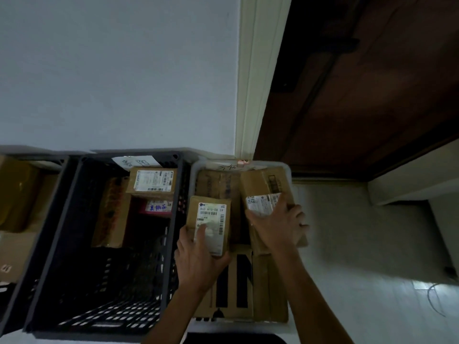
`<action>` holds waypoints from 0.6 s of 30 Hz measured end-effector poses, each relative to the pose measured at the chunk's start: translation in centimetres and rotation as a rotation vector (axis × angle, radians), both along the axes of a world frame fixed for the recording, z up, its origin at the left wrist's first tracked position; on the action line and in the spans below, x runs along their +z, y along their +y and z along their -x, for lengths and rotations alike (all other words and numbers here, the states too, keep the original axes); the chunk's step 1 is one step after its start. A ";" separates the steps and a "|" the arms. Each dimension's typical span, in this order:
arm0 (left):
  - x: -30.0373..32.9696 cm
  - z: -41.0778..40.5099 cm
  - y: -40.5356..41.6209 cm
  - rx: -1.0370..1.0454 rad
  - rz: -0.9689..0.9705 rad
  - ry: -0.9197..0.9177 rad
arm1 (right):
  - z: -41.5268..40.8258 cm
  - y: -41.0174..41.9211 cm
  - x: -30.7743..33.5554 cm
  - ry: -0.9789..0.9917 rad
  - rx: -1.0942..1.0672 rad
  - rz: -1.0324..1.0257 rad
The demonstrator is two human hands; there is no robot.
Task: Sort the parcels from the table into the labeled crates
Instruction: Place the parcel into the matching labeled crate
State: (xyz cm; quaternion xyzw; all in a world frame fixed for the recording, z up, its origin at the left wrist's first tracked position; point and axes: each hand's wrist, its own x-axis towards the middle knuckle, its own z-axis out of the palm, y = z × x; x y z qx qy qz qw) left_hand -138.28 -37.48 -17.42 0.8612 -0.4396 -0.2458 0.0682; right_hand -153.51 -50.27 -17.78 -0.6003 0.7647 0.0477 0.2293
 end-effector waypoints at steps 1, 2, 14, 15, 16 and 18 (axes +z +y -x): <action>0.0 0.0 -0.3 -0.008 0.004 0.001 | -0.3 -0.1 -0.2 -0.002 -0.027 0.004; -0.2 -0.2 -0.5 -0.013 0.006 0.003 | -0.8 -0.3 -0.3 -0.011 -0.055 -0.001; -1.1 -1.3 -6.9 -0.087 0.028 0.033 | -3.3 -2.8 -2.1 0.000 -0.122 0.078; -1.3 -1.5 -7.6 -0.086 0.028 0.033 | -3.4 -2.9 -2.2 0.009 -0.100 0.086; -1.6 -1.7 -8.2 -0.082 0.025 0.029 | -3.4 -3.0 -2.3 0.019 -0.076 0.092; -2.2 -2.1 -9.3 -0.067 0.029 0.015 | -3.5 -3.1 -2.6 0.038 -0.034 0.096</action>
